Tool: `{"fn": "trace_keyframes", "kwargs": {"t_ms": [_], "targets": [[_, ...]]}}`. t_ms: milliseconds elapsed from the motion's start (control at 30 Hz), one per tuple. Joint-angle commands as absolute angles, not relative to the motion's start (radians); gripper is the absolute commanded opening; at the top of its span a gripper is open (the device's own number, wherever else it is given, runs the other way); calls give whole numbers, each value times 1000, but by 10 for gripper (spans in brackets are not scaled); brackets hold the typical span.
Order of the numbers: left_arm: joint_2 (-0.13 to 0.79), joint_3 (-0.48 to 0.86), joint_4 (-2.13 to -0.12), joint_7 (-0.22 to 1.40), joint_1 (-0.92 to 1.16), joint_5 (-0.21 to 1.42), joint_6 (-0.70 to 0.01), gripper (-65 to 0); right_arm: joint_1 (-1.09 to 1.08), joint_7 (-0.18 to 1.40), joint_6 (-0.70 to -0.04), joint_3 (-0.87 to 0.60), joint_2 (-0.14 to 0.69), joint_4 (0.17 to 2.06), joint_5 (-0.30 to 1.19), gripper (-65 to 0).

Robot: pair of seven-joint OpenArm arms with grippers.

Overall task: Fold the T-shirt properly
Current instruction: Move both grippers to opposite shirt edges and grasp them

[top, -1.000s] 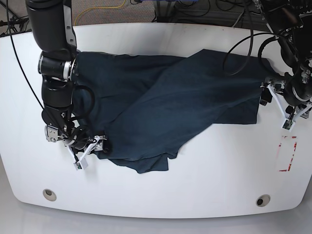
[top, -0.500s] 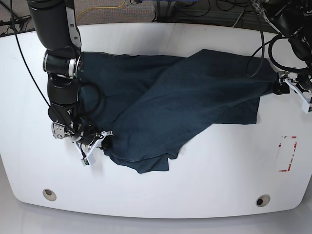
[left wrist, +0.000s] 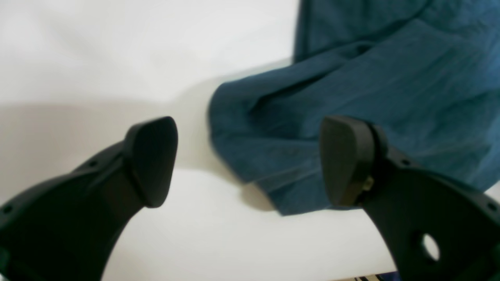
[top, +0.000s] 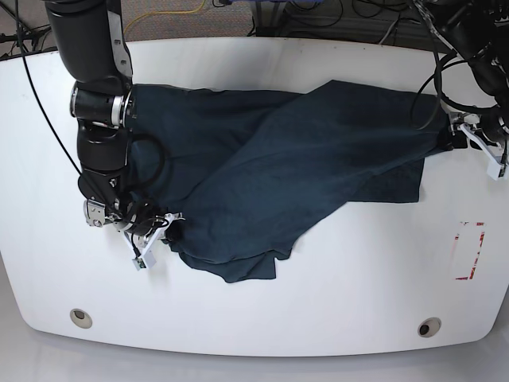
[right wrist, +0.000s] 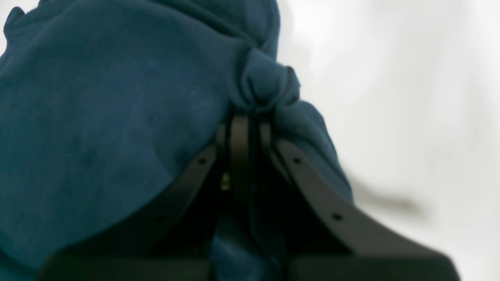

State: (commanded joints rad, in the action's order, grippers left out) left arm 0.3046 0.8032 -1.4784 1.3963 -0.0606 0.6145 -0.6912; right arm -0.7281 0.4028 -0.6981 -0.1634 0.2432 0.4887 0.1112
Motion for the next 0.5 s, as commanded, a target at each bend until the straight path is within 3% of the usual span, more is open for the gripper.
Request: {"fn": "trace_keyframes", "kwargs": {"t_ms": [233,500], "targets": [[338,803,-1348,1383,-61,616,-693,-122,-728,403,-698,-163,249,489,111,-650],[343,791,-1333,1382,-62,619,-696,-124,-728,406,-698,-163,249,490,111,-650]]}}
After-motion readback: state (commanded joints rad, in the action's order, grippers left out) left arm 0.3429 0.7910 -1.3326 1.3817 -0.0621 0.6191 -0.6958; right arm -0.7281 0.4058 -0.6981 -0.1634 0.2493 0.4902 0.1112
